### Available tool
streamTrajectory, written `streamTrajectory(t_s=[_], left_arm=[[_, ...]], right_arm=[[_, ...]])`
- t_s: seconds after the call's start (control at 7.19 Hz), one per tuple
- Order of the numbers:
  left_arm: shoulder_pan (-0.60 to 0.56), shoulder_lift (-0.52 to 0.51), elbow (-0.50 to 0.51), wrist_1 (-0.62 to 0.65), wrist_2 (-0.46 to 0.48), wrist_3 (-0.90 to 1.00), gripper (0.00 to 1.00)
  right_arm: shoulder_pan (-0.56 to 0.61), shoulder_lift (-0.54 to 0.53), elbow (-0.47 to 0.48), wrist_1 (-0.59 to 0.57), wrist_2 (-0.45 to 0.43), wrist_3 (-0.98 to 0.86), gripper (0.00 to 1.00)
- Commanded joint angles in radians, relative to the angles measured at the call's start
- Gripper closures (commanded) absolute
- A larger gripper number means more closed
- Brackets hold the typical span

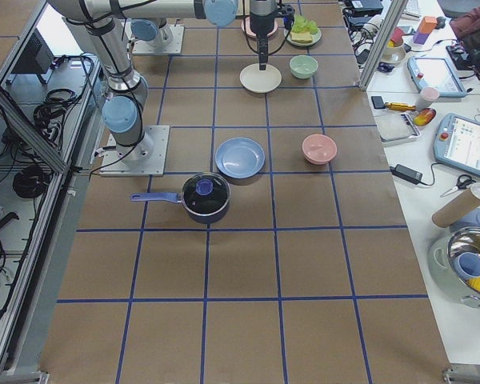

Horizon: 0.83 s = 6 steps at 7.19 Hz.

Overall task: Stack three plates with pink and blue
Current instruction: 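Move the left gripper from the bread plate toward the pink plate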

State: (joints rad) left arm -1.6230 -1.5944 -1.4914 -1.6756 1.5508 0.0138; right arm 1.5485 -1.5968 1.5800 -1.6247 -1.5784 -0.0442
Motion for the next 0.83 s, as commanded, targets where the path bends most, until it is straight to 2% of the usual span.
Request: streamTrajectory(t_s=[0.0, 0.28, 0.56, 0.7], left_arm=[[0.024, 0.005, -0.010, -0.003, -0.003, 0.005, 0.00], [0.069, -0.034, -0.009, -0.004, -0.003, 0.020, 0.00], [0.095, -0.134, -0.074, 0.022, -0.003, 0.025, 0.00], [0.115, -0.166, -0.120, 0.113, 0.032, 0.025, 0.00]], right_arm=[[0.001, 0.000, 0.000, -0.001, 0.003, 0.001, 0.00], [0.001, 0.001, 0.000, -0.001, 0.003, 0.000, 0.00], [0.001, 0.000, 0.000, -0.001, 0.003, -0.002, 0.00], [0.002, 0.000, 0.000, -0.001, 0.003, 0.001, 0.00]])
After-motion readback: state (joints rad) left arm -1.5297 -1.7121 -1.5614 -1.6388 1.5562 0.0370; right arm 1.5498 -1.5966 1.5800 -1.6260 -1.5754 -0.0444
